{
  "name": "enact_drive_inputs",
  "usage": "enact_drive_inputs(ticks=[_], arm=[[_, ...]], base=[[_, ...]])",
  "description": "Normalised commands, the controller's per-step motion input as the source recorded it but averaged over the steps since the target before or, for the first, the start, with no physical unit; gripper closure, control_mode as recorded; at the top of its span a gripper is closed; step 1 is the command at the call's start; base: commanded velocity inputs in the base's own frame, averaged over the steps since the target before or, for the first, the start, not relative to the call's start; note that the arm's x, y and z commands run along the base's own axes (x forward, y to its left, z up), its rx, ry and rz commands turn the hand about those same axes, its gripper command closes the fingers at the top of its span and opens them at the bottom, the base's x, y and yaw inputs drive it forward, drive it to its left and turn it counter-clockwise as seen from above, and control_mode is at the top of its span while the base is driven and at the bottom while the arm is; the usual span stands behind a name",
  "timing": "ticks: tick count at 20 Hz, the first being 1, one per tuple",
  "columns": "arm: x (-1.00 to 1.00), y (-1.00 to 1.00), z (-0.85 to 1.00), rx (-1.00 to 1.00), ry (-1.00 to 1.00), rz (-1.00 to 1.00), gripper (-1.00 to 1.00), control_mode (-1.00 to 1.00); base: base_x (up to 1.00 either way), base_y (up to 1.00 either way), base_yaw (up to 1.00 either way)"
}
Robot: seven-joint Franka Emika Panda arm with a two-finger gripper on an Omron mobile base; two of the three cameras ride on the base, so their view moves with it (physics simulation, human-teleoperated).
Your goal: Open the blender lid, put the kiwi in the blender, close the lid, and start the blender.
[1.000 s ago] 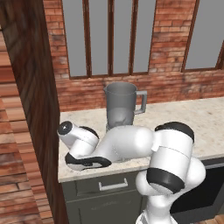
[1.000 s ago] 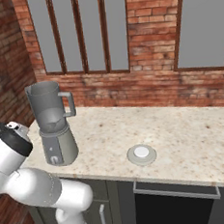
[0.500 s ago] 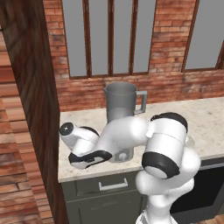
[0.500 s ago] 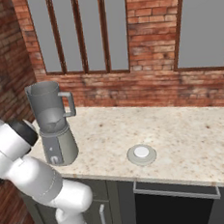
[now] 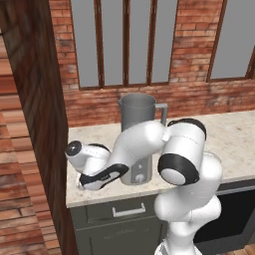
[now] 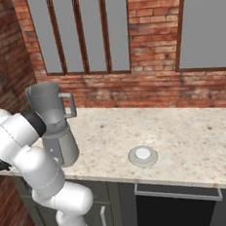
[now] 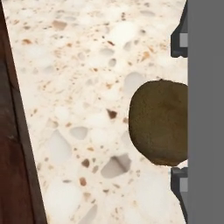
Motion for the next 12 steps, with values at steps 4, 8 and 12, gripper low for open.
enact_drive_inputs(ticks=[4, 8, 12], arm=[[0.10, 0.04, -0.26, 0.00, 0.00, 0.00, -1.00, -1.00], [0.07, 0.00, -0.28, 0.00, 0.00, 0.00, -1.00, -1.00], [0.07, 0.00, -0.31, 0.00, 0.00, 0.00, 1.00, -1.00]], base=[[0.00, 0.00, 0.00], [0.00, 0.00, 0.00], [0.00, 0.00, 0.00]])
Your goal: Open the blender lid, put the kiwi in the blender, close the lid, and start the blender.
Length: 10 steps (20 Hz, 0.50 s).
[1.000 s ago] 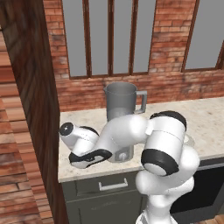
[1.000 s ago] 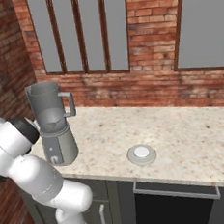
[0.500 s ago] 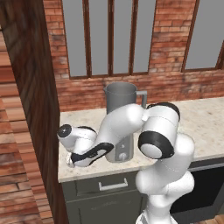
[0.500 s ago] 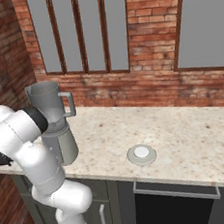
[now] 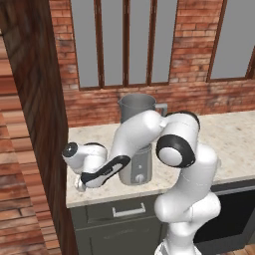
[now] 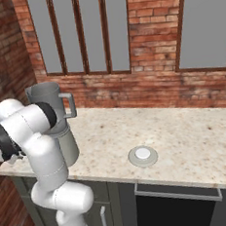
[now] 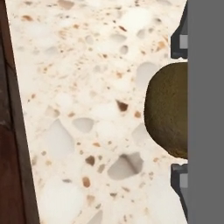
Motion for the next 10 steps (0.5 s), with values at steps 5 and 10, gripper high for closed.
enact_drive_inputs(ticks=[5, 10], arm=[[-0.09, -0.12, -0.13, 0.02, 0.00, 0.00, 1.00, -1.00], [-0.54, -0.54, 0.49, 0.08, -0.08, 0.00, 1.00, -1.00]], base=[[0.00, 0.00, 0.00], [0.00, 0.00, 0.00]])
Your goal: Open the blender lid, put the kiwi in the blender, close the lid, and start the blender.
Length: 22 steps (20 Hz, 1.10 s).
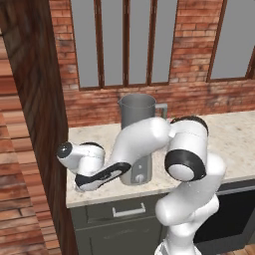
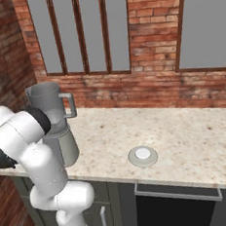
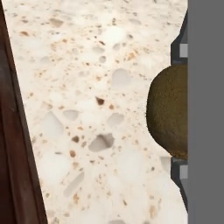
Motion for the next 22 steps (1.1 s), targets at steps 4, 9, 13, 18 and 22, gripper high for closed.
enact_drive_inputs(ticks=[4, 9, 13, 18, 22], arm=[[-0.48, -0.54, 1.00, 0.12, -0.19, 0.00, 1.00, -1.00], [-0.14, -0.38, 1.00, 0.09, -0.16, 0.00, 1.00, -1.00], [0.00, -0.22, 1.00, 0.03, -0.11, 0.00, 1.00, -1.00], [0.00, -0.10, 1.00, 0.00, -0.13, -0.01, 1.00, -1.00], [0.00, -0.03, 1.00, 0.00, -0.12, -0.03, 1.00, -1.00]], base=[[0.00, 0.00, 0.00], [0.00, 0.00, 0.00], [0.00, 0.00, 0.00], [0.00, 0.00, 0.00], [0.00, 0.00, 0.00]])
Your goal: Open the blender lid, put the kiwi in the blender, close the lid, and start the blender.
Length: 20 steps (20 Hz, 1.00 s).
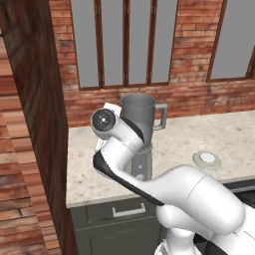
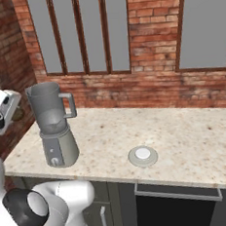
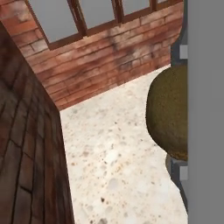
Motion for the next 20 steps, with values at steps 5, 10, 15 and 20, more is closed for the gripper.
enact_drive_inputs(ticks=[5, 10, 15, 20], arm=[[0.00, -0.17, 1.00, 0.00, -0.07, -0.01, 1.00, -1.00], [0.00, -0.54, 0.74, 0.01, -0.01, 0.00, 1.00, -1.00], [0.30, -0.71, 0.09, 0.12, 0.03, -0.01, 1.00, -1.00], [0.36, -0.66, 0.09, 0.16, 0.05, 0.00, 1.00, -1.00]], base=[[0.00, 0.00, 0.00], [0.00, 0.00, 0.00], [0.00, 0.00, 0.00], [0.00, 0.00, 0.00]])
